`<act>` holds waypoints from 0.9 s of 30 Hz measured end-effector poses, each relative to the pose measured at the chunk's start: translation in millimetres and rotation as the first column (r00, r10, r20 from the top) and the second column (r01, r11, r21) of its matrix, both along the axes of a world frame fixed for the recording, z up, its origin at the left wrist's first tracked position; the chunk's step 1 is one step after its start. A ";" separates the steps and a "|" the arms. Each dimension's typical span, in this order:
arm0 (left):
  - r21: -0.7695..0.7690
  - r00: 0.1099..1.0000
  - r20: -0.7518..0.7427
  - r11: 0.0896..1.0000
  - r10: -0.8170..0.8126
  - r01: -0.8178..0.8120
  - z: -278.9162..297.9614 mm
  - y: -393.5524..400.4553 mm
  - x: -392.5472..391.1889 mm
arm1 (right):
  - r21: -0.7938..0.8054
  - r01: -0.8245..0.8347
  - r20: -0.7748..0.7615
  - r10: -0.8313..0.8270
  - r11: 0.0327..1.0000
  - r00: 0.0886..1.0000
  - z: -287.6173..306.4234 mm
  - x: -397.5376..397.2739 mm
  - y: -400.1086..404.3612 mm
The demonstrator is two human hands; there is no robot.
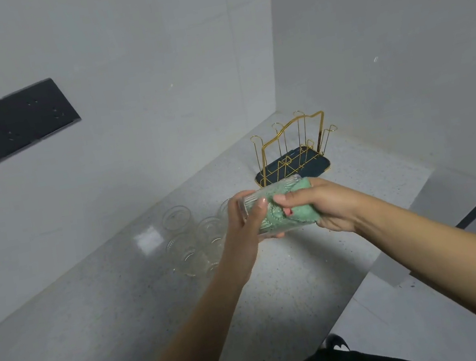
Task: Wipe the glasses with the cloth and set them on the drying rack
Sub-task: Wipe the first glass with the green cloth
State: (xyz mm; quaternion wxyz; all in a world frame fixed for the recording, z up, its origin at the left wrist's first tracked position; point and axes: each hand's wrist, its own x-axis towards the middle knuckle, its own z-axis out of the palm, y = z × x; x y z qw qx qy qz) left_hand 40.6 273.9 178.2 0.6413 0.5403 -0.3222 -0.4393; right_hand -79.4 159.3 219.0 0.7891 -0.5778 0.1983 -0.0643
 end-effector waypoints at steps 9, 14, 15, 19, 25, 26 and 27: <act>0.229 0.976 -0.154 0.955 -0.154 0.187 26.9 -2.7 7.5 | -0.429 -0.195 -0.107 0.164 0.882 0.981 9.2 -9.0 3.7; 0.007 0.993 0.095 0.997 0.076 -0.077 10.8 -4.5 -3.0 | 0.018 -0.053 0.019 0.052 0.998 0.998 13.5 -1.5 2.9; 0.048 0.998 0.051 0.998 0.046 -0.049 16.4 -4.7 -2.0 | -0.109 -0.107 -0.010 0.107 0.988 0.994 13.7 -1.9 4.9; 0.287 0.967 -0.145 0.926 -0.211 0.246 31.1 -1.9 11.8 | -0.624 -0.358 -0.225 0.279 0.695 0.933 13.6 -6.0 6.0; 0.080 0.998 0.033 0.996 -0.046 0.044 6.2 4.1 3.8 | -0.158 -0.042 -0.072 0.031 0.986 0.997 17.3 -3.3 3.4; 0.062 0.999 0.044 0.998 -0.030 0.027 5.6 3.9 3.2 | -0.103 -0.048 -0.061 0.042 0.994 0.997 16.9 -2.9 3.0; 0.052 0.998 0.033 0.997 -0.053 0.052 7.5 4.4 3.6 | -0.142 -0.101 -0.069 0.092 0.985 0.993 17.2 -3.8 3.2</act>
